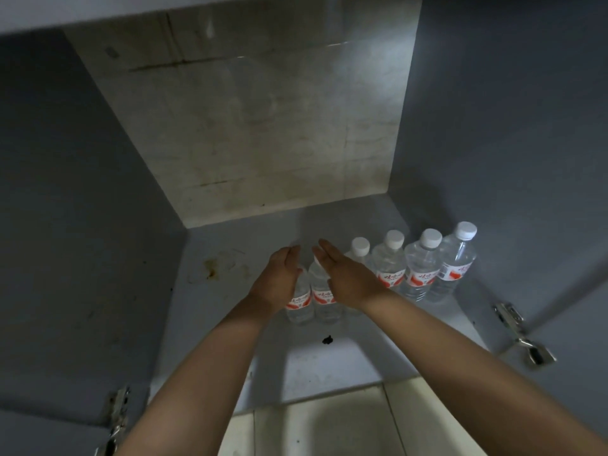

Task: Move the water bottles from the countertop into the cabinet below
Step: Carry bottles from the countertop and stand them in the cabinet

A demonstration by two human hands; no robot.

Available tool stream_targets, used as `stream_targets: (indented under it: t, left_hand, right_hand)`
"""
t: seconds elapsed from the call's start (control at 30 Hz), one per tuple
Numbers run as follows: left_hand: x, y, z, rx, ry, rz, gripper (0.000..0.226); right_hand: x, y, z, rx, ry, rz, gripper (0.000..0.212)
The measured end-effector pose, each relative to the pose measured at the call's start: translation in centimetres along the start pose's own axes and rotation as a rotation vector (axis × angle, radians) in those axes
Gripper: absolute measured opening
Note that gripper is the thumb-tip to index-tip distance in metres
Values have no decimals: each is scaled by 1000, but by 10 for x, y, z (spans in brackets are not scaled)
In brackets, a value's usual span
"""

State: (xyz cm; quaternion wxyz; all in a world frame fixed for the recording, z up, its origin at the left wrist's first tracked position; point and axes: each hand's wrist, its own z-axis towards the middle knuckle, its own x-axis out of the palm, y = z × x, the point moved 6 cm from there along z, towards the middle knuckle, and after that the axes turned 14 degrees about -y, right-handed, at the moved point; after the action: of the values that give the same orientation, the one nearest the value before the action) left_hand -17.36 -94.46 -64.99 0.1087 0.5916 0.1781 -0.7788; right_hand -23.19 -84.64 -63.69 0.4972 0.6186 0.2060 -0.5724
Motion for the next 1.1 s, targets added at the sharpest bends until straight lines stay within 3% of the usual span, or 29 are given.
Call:
stream_targets:
  t: [0.23,0.47,0.6,0.7,0.87,0.97,1.07,1.1]
  left_hand:
    - [-3,1,2,70,89,97,57]
    - [-28,3,-27,4,139,66,55]
    - [-65,-11,-82,-37,254,-18,52]
    - [-107,-23,-131,-134,363,-36,48]
    - [-212,-44,-198,-270,436,-31,48]
    - [-286,-59,-225,-377,483,-28,49]
    - [-366,-73,-235,-431,452,-27,48]
    - [-396,-76,-231,-390,374,-4,48]
  right_hand:
    - [8,0,-3,48,-3,-5,70]
    - [-20,19,-17,111,-29,-83,62]
    - [-72,56,-49,61,-195,-166,53]
    - [-102,86,-83,72,-43,-136,49]
    - [-165,138,-135,172,34,-120,48]
    - [-198,177,-162,212,201,-94,54]
    - [-240,224,-179,186,258,-62,55]
    - [-255,242,-179,162,261,-50,54]
